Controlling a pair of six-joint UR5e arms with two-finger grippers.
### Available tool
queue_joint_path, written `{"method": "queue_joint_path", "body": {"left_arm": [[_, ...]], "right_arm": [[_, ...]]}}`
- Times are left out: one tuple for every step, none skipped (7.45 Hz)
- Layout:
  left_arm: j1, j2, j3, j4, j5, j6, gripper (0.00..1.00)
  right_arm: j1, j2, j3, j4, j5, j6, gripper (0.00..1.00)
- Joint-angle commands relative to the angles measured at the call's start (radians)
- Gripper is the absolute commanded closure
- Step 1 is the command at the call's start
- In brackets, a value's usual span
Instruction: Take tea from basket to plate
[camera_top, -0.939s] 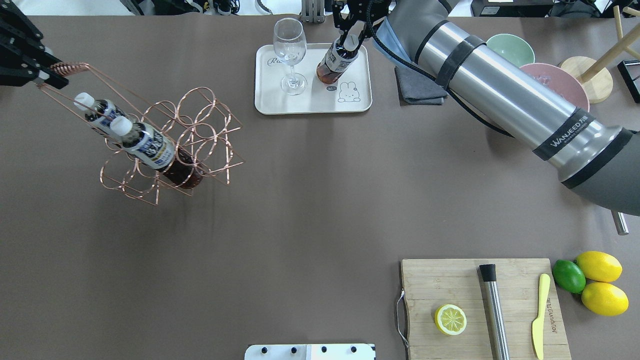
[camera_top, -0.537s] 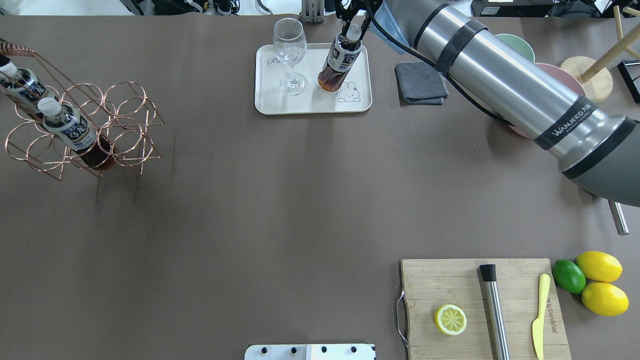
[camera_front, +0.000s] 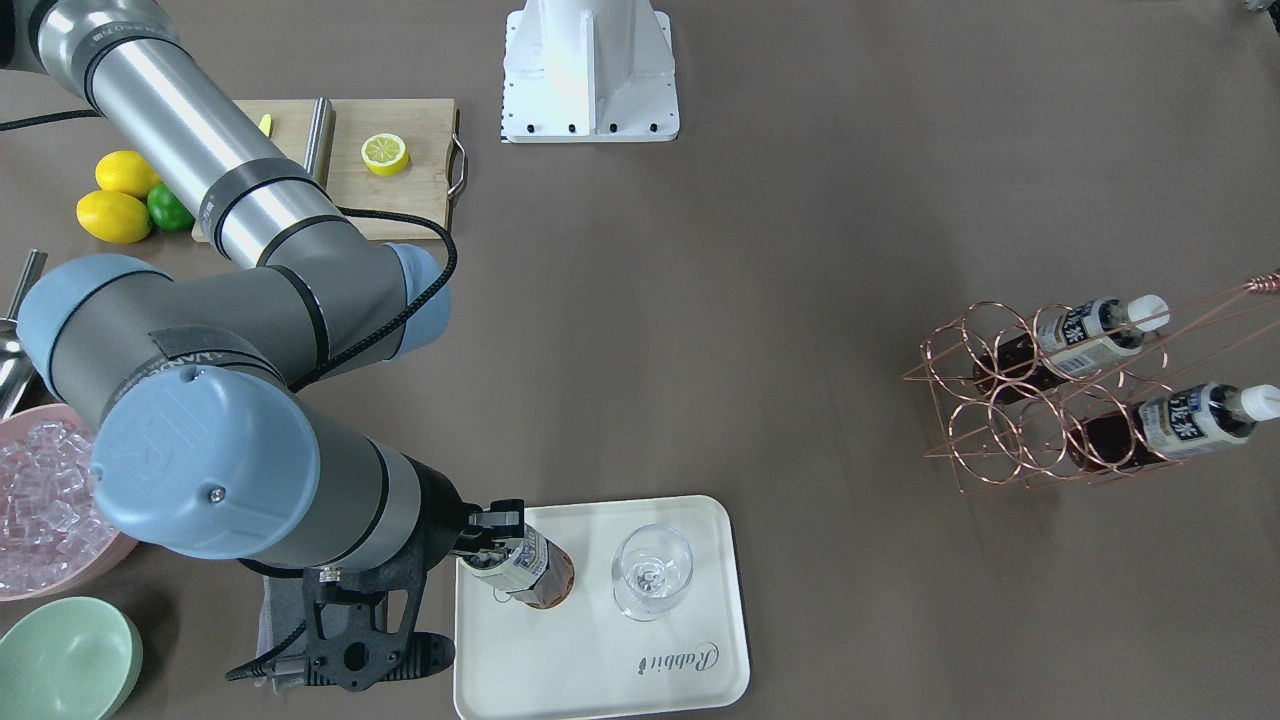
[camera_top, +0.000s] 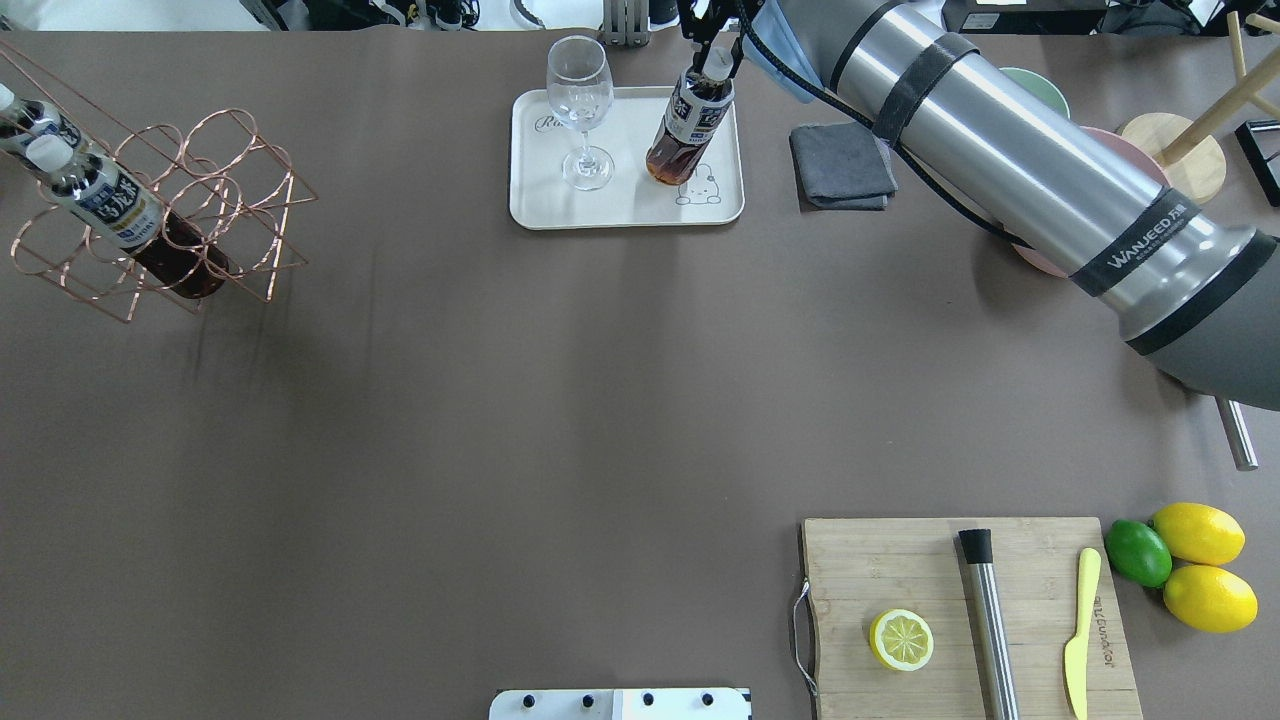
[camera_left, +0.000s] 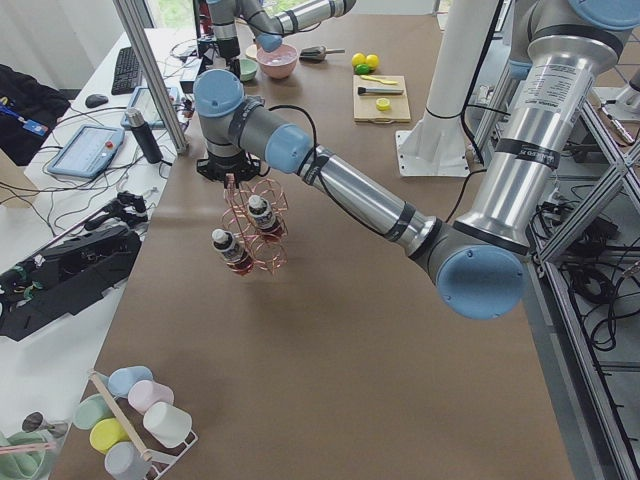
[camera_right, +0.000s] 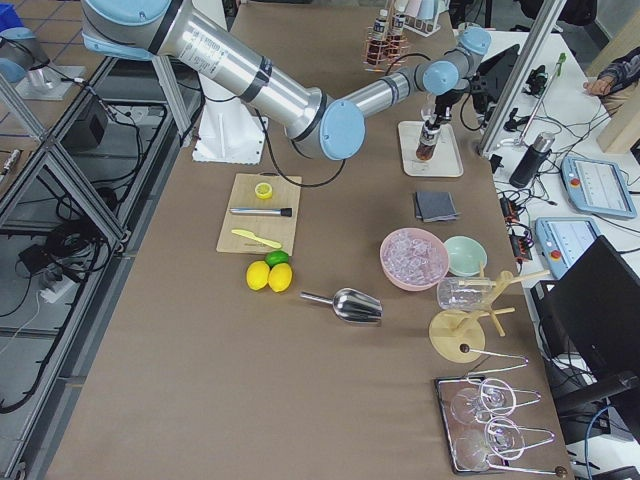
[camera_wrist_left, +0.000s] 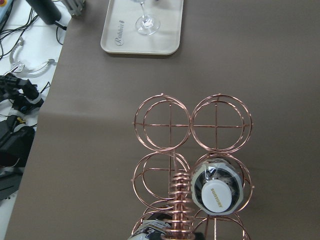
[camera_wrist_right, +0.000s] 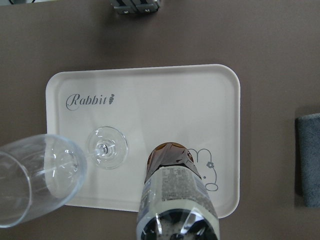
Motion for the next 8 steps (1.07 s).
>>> {"method": "queue_joint_path", "body": {"left_arm": [[-0.012, -0.133, 0.167, 0.0, 0.07, 0.003, 1.0], [-0.008, -0.161, 0.203, 0.0, 0.11, 0.003, 1.0], [-0.006, -0.163, 0.214, 0.0, 0.138, 0.0, 1.0], [-0.002, -0.166, 0.228, 0.0, 0.155, -0.002, 1.0], [0.012, -0.181, 0.267, -0.008, 0.155, 0.001, 1.0], [0.014, -0.209, 0.309, -0.011, 0.17, 0.0, 1.0], [0.029, -0.232, 0.335, -0.011, 0.181, 0.0, 1.0], [0.034, -0.221, 0.34, -0.011, 0.181, -0.002, 1.0]], "right_arm": [[-0.007, -0.001, -0.001, -0.034, -0.028, -0.077, 1.0], [-0.012, -0.001, -0.001, -0.034, -0.034, -0.077, 1.0], [-0.015, -0.001, -0.001, -0.034, -0.036, -0.077, 0.8], [-0.021, -0.001, -0.001, -0.034, -0.045, -0.075, 0.55], [-0.022, 0.0, 0.0, -0.032, -0.045, -0.075, 0.22], [-0.018, 0.0, 0.005, -0.032, -0.041, -0.077, 0.0], [-0.012, -0.001, 0.032, -0.039, -0.031, -0.075, 0.0], [-0.005, -0.01, 0.089, -0.11, -0.022, -0.077, 0.0]]}}
